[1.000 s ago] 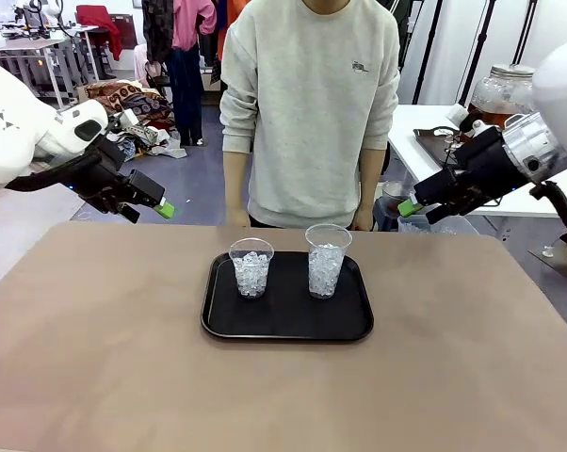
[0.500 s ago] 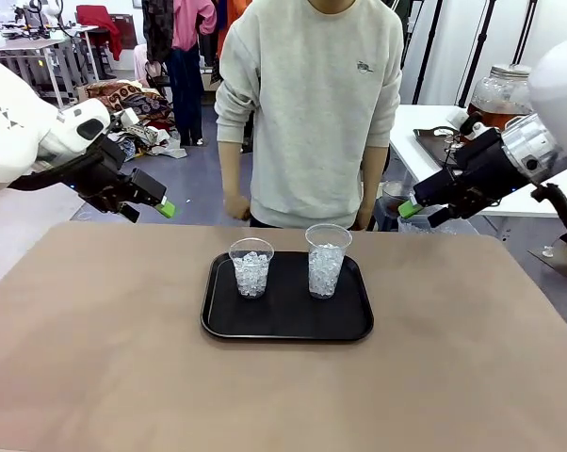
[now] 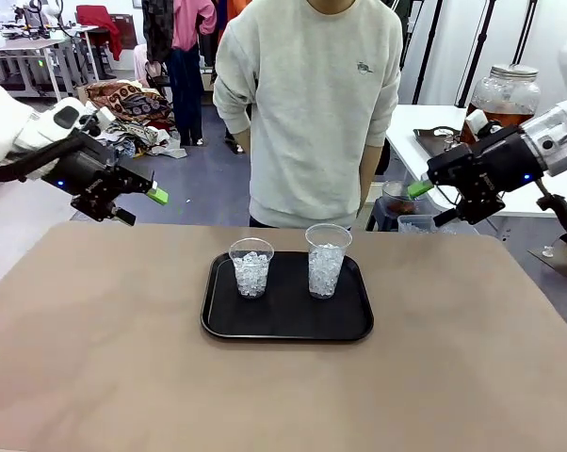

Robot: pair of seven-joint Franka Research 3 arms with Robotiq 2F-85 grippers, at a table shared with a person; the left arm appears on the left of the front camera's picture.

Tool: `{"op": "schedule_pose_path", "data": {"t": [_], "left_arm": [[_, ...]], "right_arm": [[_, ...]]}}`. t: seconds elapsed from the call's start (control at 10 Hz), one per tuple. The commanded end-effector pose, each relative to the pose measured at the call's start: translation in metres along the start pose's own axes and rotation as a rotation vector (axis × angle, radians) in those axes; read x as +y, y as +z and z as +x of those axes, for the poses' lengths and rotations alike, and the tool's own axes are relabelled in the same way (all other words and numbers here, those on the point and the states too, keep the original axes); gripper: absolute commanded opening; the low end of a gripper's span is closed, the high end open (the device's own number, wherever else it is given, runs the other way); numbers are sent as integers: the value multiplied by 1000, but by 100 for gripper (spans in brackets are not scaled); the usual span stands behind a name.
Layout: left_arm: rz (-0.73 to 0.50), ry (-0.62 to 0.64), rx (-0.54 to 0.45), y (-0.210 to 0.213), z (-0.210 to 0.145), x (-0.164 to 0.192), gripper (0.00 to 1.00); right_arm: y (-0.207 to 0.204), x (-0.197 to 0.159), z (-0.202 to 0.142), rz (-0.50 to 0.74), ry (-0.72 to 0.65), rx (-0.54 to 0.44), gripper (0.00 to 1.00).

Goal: Pour the drink into the iced cup.
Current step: Pick up the iced cup indicated by the human and present it to them.

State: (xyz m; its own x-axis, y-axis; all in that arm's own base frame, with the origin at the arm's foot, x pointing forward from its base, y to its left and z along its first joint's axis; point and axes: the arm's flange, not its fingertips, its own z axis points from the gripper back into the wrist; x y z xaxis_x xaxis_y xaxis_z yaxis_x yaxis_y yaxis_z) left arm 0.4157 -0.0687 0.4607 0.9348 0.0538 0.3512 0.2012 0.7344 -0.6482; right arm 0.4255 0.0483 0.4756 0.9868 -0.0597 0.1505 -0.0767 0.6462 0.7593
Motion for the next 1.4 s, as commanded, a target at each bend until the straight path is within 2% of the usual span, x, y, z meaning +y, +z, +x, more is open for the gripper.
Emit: {"op": "schedule_pose_path", "data": {"t": [0.0, 0.4, 0.6, 0.9, 1.3], "left_arm": [[-119, 96, 10, -2, 9, 16, 100], [-274, 203, 38, -6, 4, 44, 100], [-340, 198, 103, -13, 4, 60, 100], [-377, 189, 171, -23, 2, 76, 100], [-390, 200, 205, -27, 2, 84, 100]], "right_arm": [[5, -7, 10, 99, -94, -15, 100], [9, -43, 15, 259, -218, 7, 100], [7, -61, 16, 331, -221, 55, 100], [1, -80, 15, 352, -215, 67, 100], [-3, -84, 16, 350, -162, 81, 100]]}}
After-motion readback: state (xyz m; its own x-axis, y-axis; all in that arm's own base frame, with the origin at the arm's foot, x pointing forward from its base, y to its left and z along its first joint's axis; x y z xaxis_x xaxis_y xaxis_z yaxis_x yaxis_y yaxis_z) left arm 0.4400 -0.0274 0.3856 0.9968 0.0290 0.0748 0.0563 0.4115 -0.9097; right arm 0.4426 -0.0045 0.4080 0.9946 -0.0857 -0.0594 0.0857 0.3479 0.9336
